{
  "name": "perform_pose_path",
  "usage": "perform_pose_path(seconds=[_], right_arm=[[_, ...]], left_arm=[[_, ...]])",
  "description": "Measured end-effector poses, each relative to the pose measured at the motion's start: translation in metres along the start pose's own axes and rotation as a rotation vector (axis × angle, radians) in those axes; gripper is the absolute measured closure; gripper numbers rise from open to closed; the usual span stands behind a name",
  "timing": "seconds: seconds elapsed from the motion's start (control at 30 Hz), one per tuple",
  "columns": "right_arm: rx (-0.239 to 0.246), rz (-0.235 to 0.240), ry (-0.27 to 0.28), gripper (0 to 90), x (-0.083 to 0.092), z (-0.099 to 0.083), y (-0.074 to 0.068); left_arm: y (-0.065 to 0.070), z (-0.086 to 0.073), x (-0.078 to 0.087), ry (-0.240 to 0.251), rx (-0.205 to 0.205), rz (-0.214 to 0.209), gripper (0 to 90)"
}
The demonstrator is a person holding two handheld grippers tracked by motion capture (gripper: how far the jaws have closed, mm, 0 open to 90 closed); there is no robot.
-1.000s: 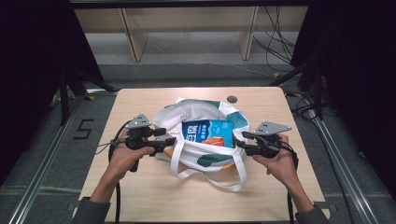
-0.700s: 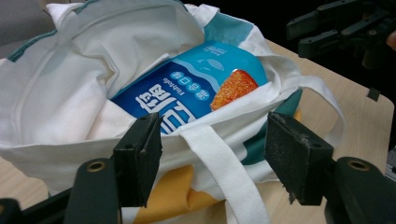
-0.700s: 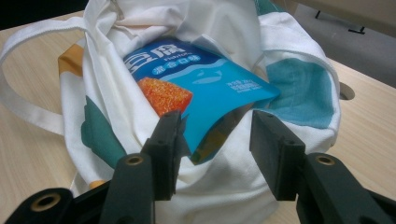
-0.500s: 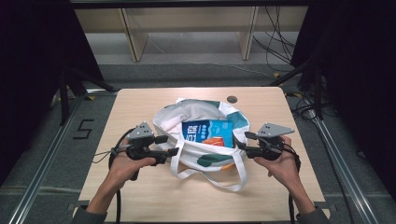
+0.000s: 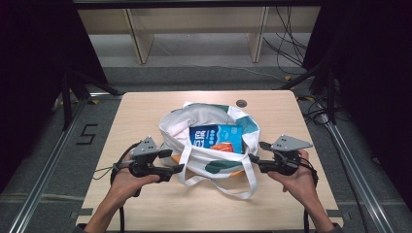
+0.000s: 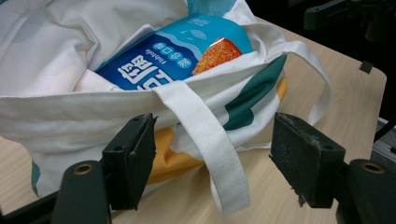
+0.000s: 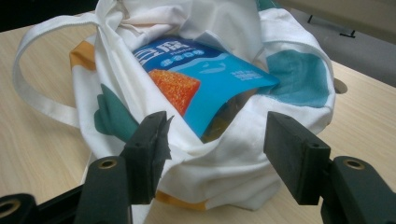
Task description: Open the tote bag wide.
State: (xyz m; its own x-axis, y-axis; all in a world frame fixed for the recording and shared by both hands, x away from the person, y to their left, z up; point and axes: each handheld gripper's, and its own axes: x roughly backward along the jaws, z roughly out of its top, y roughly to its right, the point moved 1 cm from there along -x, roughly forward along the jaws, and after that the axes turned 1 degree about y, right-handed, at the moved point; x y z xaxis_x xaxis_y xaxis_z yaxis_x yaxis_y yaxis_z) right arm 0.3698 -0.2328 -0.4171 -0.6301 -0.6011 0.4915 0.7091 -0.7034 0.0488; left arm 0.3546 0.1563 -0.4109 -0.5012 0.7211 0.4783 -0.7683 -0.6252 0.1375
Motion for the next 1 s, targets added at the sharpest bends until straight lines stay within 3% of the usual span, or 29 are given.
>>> perform_pose_path(seconds=[0.2, 0.23, 0.27, 0.37, 0.47, 0.57, 0.67, 0.87, 0.93, 0.97, 1.0], right_arm=[[-0.032, -0.005, -0.007, 39.8, 0.004, -0.011, -0.003], [0.000, 0.004, 0.003, 39.7, 0.004, -0.012, 0.000], [-0.023, -0.007, -0.001, 39.7, 0.005, -0.014, -0.002], [-0.031, -0.019, 0.002, 39.1, 0.009, -0.018, -0.004], [-0.020, -0.017, 0.006, 38.2, 0.013, -0.022, -0.004], [-0.060, -0.012, -0.006, 37.6, 0.018, -0.028, -0.009], [-0.043, -0.005, 0.000, 37.0, 0.021, -0.035, -0.010], [-0.064, 0.005, -0.014, 35.7, 0.025, -0.046, -0.018], [-0.069, 0.014, -0.020, 35.4, 0.026, -0.049, -0.021], [-0.036, 0.014, -0.014, 35.3, 0.026, -0.051, -0.020], [-0.061, 0.020, -0.028, 35.0, 0.027, -0.052, -0.023]], left_arm=[[0.004, -0.005, 0.002, -0.010, -0.006, -0.008, 30.0], [0.006, -0.006, 0.001, -0.004, -0.007, -0.011, 30.0], [0.007, -0.006, 0.002, -0.014, -0.018, -0.013, 29.9], [0.013, -0.009, 0.004, -0.006, -0.021, -0.004, 29.9], [0.018, -0.014, 0.005, -0.007, -0.030, -0.016, 28.8], [0.023, -0.019, 0.006, -0.008, -0.025, -0.028, 28.8], [0.027, -0.023, 0.008, -0.002, -0.032, -0.052, 28.8], [0.031, -0.035, 0.009, 0.013, -0.029, -0.055, 28.0], [0.030, -0.040, 0.007, 0.002, -0.049, -0.053, 27.9], [0.030, -0.043, 0.007, -0.010, -0.048, -0.048, 27.8], [0.032, -0.046, 0.006, -0.011, -0.025, -0.040, 27.7]])
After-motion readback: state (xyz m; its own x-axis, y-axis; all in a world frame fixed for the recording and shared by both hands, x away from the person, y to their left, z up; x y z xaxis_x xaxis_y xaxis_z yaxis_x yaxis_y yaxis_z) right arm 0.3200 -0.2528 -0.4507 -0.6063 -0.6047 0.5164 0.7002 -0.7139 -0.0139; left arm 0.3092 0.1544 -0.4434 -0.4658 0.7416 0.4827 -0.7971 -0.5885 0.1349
